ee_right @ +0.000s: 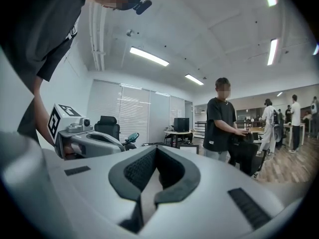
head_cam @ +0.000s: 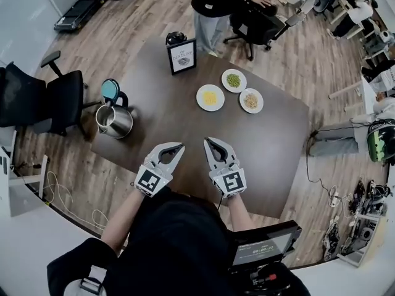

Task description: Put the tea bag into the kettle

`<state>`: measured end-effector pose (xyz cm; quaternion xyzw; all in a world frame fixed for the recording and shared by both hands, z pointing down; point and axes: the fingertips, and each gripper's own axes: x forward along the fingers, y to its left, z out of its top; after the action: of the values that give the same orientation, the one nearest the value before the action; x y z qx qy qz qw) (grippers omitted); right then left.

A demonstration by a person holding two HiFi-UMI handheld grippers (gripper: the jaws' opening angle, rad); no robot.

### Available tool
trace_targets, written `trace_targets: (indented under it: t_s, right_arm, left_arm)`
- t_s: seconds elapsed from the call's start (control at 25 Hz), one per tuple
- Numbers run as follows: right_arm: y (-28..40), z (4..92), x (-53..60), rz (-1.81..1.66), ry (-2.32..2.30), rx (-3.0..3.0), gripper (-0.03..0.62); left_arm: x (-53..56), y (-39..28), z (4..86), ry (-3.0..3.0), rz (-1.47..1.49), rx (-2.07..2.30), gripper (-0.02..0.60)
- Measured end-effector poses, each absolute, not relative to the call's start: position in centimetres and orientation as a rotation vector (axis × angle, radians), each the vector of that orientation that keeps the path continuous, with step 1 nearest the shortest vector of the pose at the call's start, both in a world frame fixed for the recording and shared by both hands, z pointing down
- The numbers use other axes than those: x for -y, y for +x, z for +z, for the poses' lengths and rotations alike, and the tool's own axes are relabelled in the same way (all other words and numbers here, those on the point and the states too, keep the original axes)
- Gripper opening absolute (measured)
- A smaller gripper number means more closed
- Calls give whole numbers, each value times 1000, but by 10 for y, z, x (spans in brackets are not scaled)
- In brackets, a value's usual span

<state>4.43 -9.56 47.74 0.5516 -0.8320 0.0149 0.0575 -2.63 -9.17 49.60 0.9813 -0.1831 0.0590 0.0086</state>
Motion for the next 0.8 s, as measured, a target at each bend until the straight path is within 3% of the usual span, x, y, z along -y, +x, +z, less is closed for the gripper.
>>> trace_targets:
  t_s: [0.4,0.8]
  right_arm:
    - [119,494,30,92,1949,2391,6]
    - [178,510,-12,171,2064,2287,6]
  left_arm:
    - [48,45,494,3120,264,264,3]
    - [28,101,499,3109,286,221,3]
